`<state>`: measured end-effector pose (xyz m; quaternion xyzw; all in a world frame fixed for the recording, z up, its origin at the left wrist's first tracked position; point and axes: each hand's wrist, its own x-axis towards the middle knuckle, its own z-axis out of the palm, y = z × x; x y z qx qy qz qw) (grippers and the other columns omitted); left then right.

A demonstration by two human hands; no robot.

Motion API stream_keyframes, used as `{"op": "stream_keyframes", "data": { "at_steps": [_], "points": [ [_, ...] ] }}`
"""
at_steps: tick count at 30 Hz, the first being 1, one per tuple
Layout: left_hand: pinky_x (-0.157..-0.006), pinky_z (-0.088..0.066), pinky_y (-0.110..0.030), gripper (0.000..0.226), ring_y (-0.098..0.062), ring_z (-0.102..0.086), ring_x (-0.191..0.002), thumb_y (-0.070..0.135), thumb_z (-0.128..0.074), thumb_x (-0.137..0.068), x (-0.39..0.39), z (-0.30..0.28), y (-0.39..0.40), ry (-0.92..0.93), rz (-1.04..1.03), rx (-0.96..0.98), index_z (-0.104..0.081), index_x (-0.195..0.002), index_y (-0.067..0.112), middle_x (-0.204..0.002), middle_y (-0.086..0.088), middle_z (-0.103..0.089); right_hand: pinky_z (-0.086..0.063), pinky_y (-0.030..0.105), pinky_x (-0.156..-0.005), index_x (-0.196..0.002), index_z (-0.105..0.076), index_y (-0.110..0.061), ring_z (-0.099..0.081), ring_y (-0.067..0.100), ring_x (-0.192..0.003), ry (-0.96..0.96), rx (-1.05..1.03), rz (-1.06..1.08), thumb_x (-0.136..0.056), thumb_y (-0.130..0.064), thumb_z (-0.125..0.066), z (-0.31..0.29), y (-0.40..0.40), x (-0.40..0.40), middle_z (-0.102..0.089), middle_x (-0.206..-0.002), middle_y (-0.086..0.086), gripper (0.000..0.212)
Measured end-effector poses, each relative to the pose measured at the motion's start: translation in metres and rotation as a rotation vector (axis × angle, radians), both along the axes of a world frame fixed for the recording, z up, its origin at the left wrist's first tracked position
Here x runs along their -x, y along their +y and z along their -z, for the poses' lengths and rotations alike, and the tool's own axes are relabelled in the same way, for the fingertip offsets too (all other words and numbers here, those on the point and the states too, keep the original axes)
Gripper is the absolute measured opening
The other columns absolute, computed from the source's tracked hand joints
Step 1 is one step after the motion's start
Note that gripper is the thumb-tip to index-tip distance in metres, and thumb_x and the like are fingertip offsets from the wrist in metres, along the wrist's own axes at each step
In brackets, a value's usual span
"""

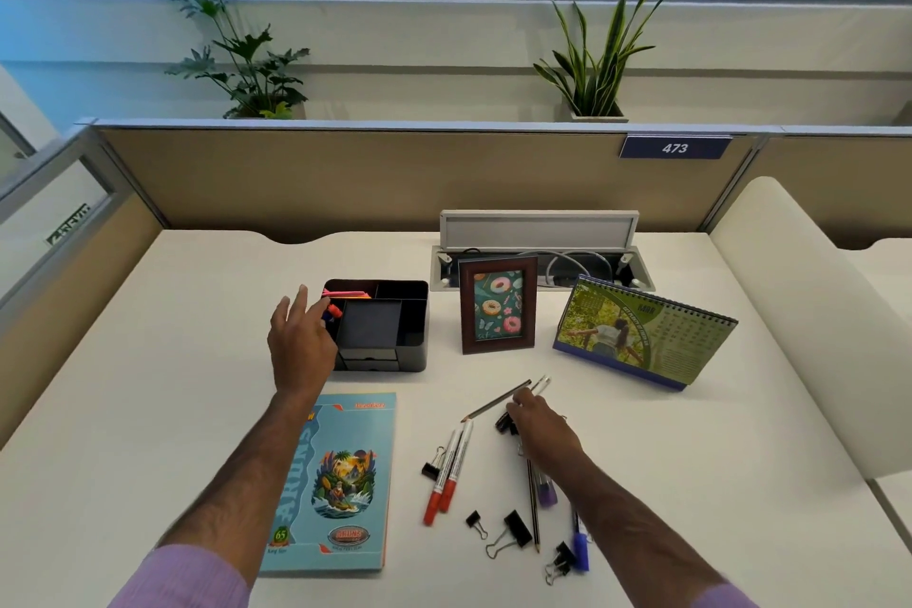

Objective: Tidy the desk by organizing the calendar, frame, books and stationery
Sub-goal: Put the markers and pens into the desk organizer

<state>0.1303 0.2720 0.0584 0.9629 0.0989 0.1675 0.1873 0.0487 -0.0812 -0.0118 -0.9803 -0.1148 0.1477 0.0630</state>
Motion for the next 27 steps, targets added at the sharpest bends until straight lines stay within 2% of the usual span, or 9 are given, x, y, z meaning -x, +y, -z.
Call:
{"op": "stream_keyframes", "data": {
  "at_steps": [7, 11, 15, 18, 20, 23, 27],
  "points": [
    [-0.104, -0.039, -0.056, 0.043, -0.038, -0.035, -0.141, 0.003, -0.058, -0.093, 0.021, -0.007, -0.02, -0.126, 0.049, 0.05, -0.061, -0.134, 0.015, -0.152, -0.011, -0.045, -0.038, 0.041, -0.058, -0.096, -0.055, -0.009, -0.056, 0.034, -0.095, -0.097, -0.022, -0.066, -0.081, 0.003, -0.057, 0.003, 0.002, -0.004, -0.049, -0.111, 0.011, 0.02],
    [-0.104, -0.039, -0.055, 0.044, -0.036, -0.034, -0.142, 0.003, -0.06, -0.092, 0.028, -0.009, -0.023, -0.149, 0.072, 0.062, -0.061, -0.134, 0.016, -0.153, -0.008, -0.044, -0.041, 0.039, -0.055, -0.093, -0.057, -0.015, -0.057, 0.03, -0.089, -0.103, -0.007, -0.074, -0.073, -0.002, -0.071, 0.009, 0.0, -0.006, -0.052, -0.105, 0.006, 0.028],
    [-0.105, -0.039, -0.054, 0.043, -0.034, -0.033, -0.142, 0.002, -0.059, -0.091, 0.038, -0.005, -0.027, -0.153, 0.091, 0.089, -0.062, -0.131, 0.017, -0.154, -0.006, -0.043, -0.043, 0.037, -0.058, -0.096, -0.061, -0.016, -0.058, 0.029, -0.09, -0.175, -0.055, -0.081, -0.076, -0.003, -0.067, 0.001, 0.002, -0.003, -0.055, -0.102, 0.005, 0.025],
    [-0.106, -0.04, -0.051, 0.04, -0.032, -0.032, -0.143, 0.0, -0.056, -0.09, 0.049, 0.005, -0.045, -0.139, 0.125, 0.127, -0.066, -0.124, 0.018, -0.155, -0.006, -0.042, -0.044, 0.035, -0.059, -0.097, -0.065, -0.018, -0.059, 0.028, -0.084, -0.243, -0.15, -0.054, -0.065, 0.004, -0.071, -0.011, 0.005, -0.003, -0.06, -0.097, 0.003, 0.04],
    [-0.108, -0.039, -0.047, 0.039, -0.029, -0.03, -0.144, 0.0, -0.057, -0.089, 0.06, 0.015, -0.063, -0.105, 0.158, 0.172, -0.067, -0.122, 0.019, -0.155, -0.005, -0.041, -0.041, 0.034, -0.058, -0.101, -0.063, -0.02, -0.056, 0.026, -0.079, -0.297, -0.222, -0.008, -0.068, 0.006, -0.068, -0.016, 0.012, -0.001, -0.06, -0.097, 0.001, 0.042],
    [-0.109, -0.041, -0.039, 0.036, -0.017, -0.036, -0.139, 0.011, -0.061, -0.093, 0.08, 0.022, -0.098, -0.046, 0.258, 0.324, -0.063, -0.127, 0.02, -0.151, -0.002, -0.043, -0.043, 0.034, -0.06, -0.107, -0.064, -0.02, -0.055, 0.024, -0.08, -0.371, -0.336, 0.077, -0.083, -0.002, -0.065, -0.029, 0.024, 0.006, -0.063, -0.099, -0.001, 0.03],
    [-0.09, -0.052, -0.02, 0.047, -0.001, -0.057, -0.112, 0.038, -0.065, -0.093, 0.104, 0.012, -0.136, 0.076, 0.429, 0.569, -0.053, -0.135, 0.023, -0.129, 0.008, -0.056, -0.05, 0.036, -0.067, -0.111, -0.063, -0.02, -0.056, 0.022, -0.089, -0.401, -0.473, 0.146, -0.089, -0.013, -0.063, -0.047, 0.034, 0.025, -0.064, -0.102, -0.001, 0.023]
  ]
}}
